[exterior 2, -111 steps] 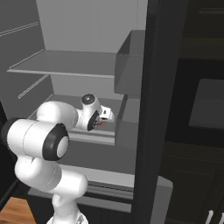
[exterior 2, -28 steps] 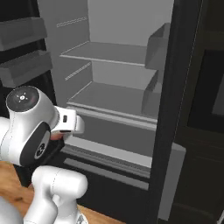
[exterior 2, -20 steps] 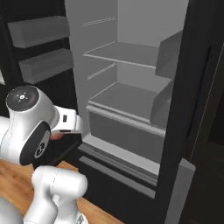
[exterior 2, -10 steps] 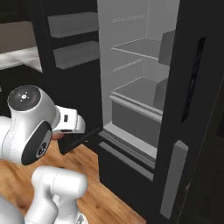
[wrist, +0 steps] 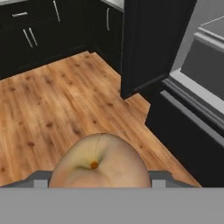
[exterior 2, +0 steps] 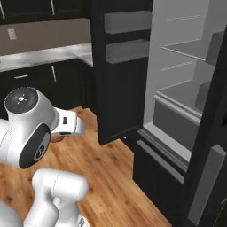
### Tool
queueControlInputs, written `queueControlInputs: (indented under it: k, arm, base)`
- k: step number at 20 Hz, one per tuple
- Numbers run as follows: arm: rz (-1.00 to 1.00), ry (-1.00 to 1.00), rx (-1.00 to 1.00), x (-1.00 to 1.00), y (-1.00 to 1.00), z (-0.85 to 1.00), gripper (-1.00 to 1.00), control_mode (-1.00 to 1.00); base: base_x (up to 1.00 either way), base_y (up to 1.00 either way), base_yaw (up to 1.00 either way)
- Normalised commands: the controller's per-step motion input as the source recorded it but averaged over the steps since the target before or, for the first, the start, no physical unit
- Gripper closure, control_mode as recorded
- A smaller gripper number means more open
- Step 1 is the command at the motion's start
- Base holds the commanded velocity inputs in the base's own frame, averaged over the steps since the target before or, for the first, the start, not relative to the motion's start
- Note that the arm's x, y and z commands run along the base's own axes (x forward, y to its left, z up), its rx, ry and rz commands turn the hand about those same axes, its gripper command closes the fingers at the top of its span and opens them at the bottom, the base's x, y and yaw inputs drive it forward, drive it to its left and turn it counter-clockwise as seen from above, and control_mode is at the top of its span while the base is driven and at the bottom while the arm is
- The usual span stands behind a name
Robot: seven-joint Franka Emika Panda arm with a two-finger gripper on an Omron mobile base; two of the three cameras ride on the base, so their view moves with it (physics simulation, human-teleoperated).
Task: Retrieve the tangerine and peach from the fridge and place them into the bowl on the dining table.
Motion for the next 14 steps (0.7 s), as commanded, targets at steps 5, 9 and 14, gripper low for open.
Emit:
queueControlInputs:
  k: [5, 9, 14]
  arm:
    - [0.0, 0.0, 0.0, 0.0, 0.0, 0.0, 1.0, 1.0]
    - [0.0, 0.0, 0.0, 0.0, 0.0, 0.0, 1.0, 1.0]
    - [0.0, 0.0, 0.0, 0.0, 0.0, 0.0, 1.0, 1.0]
  base:
    - [-0.52, -0.01, 0.55]
    - [-0.55, -0.06, 0.58]
    - [-0.73, -0.1, 0.57]
